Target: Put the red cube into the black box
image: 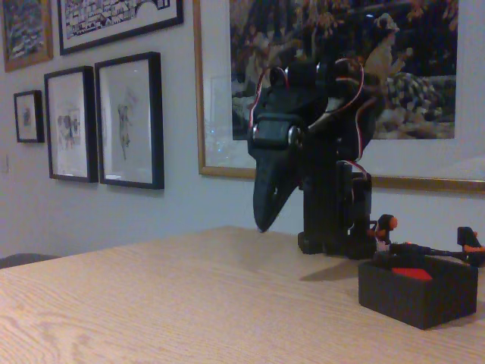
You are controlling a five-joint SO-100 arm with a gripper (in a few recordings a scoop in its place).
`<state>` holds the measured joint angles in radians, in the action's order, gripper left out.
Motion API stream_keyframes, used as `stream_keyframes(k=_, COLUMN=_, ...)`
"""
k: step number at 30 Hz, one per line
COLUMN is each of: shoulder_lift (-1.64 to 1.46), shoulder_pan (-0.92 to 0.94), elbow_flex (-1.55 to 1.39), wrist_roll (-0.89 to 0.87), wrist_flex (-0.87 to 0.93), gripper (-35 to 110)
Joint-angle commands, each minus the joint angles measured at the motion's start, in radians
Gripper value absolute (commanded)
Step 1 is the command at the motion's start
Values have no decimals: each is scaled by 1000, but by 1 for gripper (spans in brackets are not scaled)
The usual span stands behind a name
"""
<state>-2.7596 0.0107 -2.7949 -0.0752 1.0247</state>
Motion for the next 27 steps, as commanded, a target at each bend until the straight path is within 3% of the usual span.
stream_keyframes(k=1, shoulder_lift=-152, shoulder_pan=-57, elbow_flex=-77, wrist_roll=-34, wrist_flex=29, gripper=-10)
stream_keyframes(k=15, shoulder_lift=-520, shoulder_pan=-81, elbow_flex=-193, wrist_roll=-38, wrist_flex=206, gripper=-25)
stream_keyframes(k=20, shoulder_lift=-520, shoulder_pan=-86, elbow_flex=-195, wrist_roll=-41, wrist_flex=204, gripper=-35)
stream_keyframes(k=27, shoulder_lift=-520, shoulder_pan=-81, elbow_flex=-196, wrist_roll=-43, wrist_flex=204, gripper=-35)
